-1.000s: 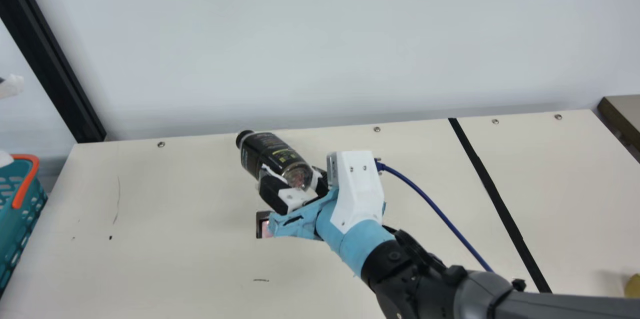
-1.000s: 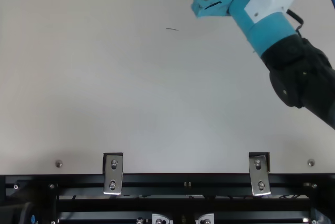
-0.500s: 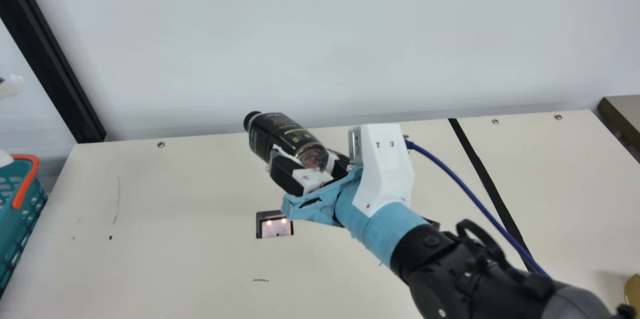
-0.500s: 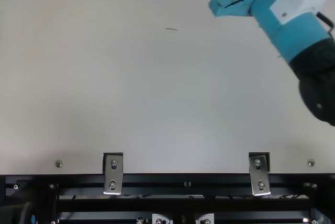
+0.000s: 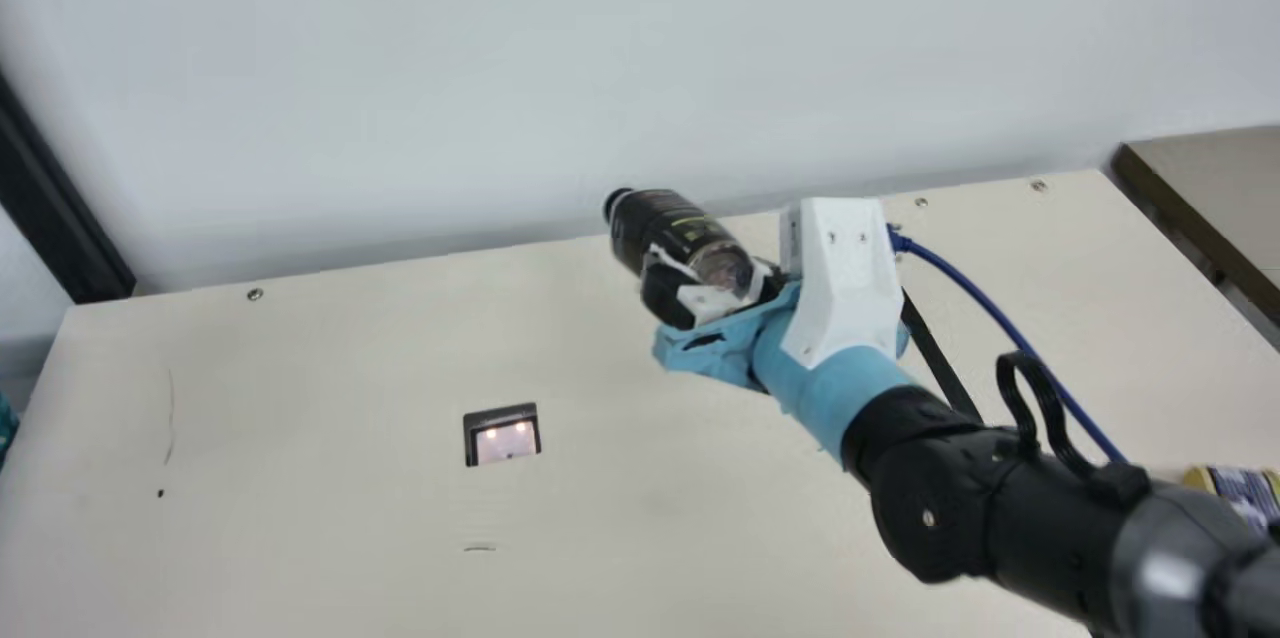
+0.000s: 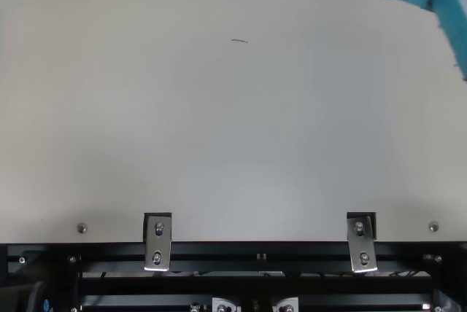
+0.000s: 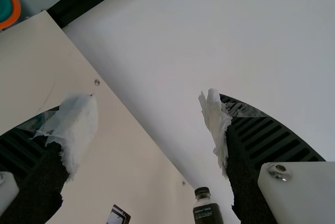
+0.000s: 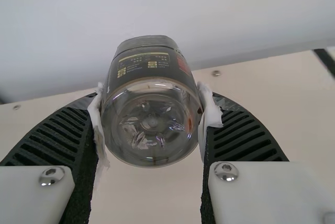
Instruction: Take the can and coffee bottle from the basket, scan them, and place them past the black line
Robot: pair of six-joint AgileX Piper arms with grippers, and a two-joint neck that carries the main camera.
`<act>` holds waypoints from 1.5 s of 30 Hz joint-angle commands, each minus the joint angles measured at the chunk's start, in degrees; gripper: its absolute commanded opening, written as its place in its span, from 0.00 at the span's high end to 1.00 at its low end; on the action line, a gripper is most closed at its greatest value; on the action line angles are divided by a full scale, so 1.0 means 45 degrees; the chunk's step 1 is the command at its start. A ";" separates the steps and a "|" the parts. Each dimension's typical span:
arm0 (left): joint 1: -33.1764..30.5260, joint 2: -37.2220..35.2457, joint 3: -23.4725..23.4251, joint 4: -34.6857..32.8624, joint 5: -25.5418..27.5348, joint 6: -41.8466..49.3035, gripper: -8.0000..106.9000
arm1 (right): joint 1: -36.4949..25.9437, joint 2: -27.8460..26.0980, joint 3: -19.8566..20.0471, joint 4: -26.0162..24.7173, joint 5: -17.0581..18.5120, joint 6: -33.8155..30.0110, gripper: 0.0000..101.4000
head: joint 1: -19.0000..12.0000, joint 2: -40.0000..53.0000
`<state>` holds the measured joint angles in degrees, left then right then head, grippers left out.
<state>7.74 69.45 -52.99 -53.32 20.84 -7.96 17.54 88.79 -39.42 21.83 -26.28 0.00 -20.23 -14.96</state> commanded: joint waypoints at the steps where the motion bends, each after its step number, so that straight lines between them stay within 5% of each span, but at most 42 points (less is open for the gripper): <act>1: 0.0000 0.0000 0.0000 0.0000 0.0000 0.0000 0.15 | -0.0275 0.0048 0.0361 0.0873 -0.1015 -0.0859 1.00 | 0.0029 -0.0478; 10: 0.0000 0.0000 0.0000 0.0000 0.0000 0.0000 0.15 | -0.1011 0.0036 0.1707 0.3300 -0.3727 -0.2638 1.00 | 0.0167 -0.2350; 18: 0.0000 0.0000 0.0000 0.0000 0.0000 0.0000 0.15 | -0.1827 -0.0312 0.2793 0.4080 -0.5013 -0.3114 1.00 | -0.0090 -0.4104; 30: 0.0000 0.0000 0.0000 0.0000 0.0000 0.0000 0.15 | -0.3631 0.0267 0.3589 0.4083 -0.6029 -0.3207 1.00 | -0.0090 -0.4104; 45: 0.0000 0.0000 0.0000 0.0000 0.0000 0.0000 0.15 | -0.5502 0.3136 0.4165 0.3231 -0.8128 -0.4223 1.00 | -0.0090 -0.4104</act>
<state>7.74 69.45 -52.99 -53.32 20.84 -7.96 -6.90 101.80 -20.83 36.78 -62.12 -18.60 -19.06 -32.26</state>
